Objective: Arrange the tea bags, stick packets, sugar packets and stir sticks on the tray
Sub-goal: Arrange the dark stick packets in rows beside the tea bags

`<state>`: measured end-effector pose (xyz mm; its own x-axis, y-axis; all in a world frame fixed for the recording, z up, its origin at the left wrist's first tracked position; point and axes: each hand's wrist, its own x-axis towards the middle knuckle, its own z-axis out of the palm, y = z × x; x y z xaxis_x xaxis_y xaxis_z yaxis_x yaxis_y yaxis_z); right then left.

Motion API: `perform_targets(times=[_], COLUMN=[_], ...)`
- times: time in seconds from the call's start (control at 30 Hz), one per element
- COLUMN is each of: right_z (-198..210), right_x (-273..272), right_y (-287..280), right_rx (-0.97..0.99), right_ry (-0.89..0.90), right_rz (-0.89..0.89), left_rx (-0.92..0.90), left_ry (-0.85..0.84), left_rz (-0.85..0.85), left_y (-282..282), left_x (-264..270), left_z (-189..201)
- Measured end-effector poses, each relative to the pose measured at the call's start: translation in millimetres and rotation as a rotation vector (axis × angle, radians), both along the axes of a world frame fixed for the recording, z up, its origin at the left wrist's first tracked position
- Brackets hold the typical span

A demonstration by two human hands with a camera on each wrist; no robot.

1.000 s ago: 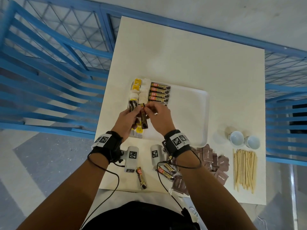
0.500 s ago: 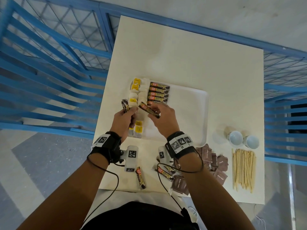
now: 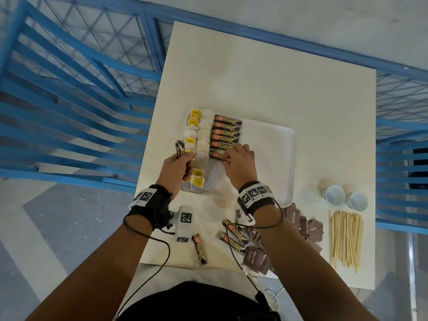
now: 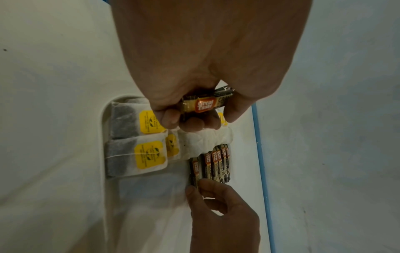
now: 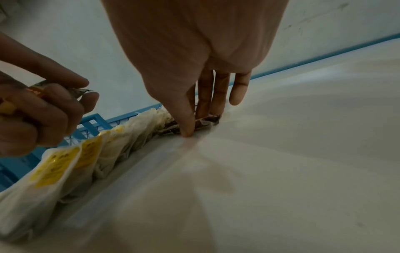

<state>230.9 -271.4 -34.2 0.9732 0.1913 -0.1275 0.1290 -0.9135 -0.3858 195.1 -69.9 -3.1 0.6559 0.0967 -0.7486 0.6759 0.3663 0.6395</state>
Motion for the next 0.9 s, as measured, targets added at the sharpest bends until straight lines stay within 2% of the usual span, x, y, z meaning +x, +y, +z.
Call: perform_targets(times=[0.3,0.9], right_z=[-4.8,-5.5], right_x=[7.9,6.3], right_y=[4.7,7.9], right_rx=[-0.036,0.031], right_ry=[-0.022,0.034], right_rz=[-0.028,-0.121], left_rx=[0.025,0.036], left_ry=[-0.006,-0.017], left_rz=[-0.049,-0.086], left_y=[-1.5,-3.3], left_x=[1.1,0.6], left_z=[0.7,8.2])
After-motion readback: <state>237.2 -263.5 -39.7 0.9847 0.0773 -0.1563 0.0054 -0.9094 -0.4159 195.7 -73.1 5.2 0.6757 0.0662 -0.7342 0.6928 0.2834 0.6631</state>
